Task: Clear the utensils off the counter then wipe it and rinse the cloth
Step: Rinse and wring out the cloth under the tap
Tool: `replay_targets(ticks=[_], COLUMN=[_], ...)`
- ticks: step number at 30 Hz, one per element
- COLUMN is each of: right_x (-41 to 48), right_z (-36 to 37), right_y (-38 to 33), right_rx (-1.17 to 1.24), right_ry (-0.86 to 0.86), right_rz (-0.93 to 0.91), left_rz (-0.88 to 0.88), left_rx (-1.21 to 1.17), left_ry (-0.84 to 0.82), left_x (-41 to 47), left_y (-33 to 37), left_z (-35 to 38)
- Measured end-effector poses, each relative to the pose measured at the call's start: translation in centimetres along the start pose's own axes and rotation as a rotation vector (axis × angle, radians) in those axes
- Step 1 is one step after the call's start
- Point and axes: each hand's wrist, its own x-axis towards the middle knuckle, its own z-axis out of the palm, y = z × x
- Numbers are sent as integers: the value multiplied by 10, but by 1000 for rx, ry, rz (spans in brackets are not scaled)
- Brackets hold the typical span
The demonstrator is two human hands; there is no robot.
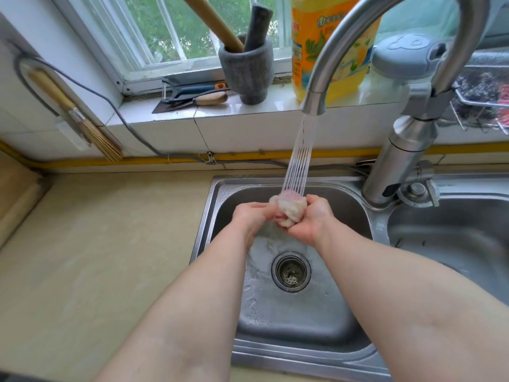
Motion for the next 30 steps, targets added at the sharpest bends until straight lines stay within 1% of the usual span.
replay_targets(ticks=[2, 5, 6, 9, 11, 13, 15, 17, 19, 22, 24, 26, 27, 28, 29, 30], right_x=[6, 4, 2, 0, -3, -3, -2, 0, 1, 1, 1, 4, 6, 6, 5, 6], right_z=[6, 13, 13, 6, -1, -7, -9, -8, -3, 6, 8, 5, 3, 0, -1, -3], right_y=[-3, -5, -5, -8, -8, -5, 0, 4, 5, 5, 5, 4, 2, 0, -2, -4], right_rx=[90, 169, 164, 91, -8, -78, -80, -11, 7, -48, -81, -90, -110, -132, -156, -180], right_ry=[-32, -106, -126, -154, -101, -48, -16, 13, 7, -68, -99, -93, -73, -44, -3, 47], right_rz=[-27, -64, -73, -59, -1, 51, 56, 55, 54, 29, 5, 7, -5, -29, -65, -95], left_rz=[36, 64, 66, 38, -1, -46, -88, -96, -51, 71, 104, 118, 113, 110, 104, 81], left_rx=[29, -66, -109, -204, -184, -143, -121, -111, -71, 44, 100, 235, 282, 275, 213, 109], left_ry=[11, 0, 27, 185, 273, 298, 267, 196, 91, -57, -171, -278, -301, -275, -183, -40], left_x=[3, 7, 10, 18, 18, 17, 14, 13, 10, 5, -1, -4, -5, -4, -2, 3], left_y=[2, 8, 11, 19, 20, 17, 13, 7, 2, -1, 2, 8, 11, 13, 14, 13], left_z=[0, 0, 0, -2, -6, -11, -13, -15, -17, -11, -6, -8, -11, -16, -21, -26])
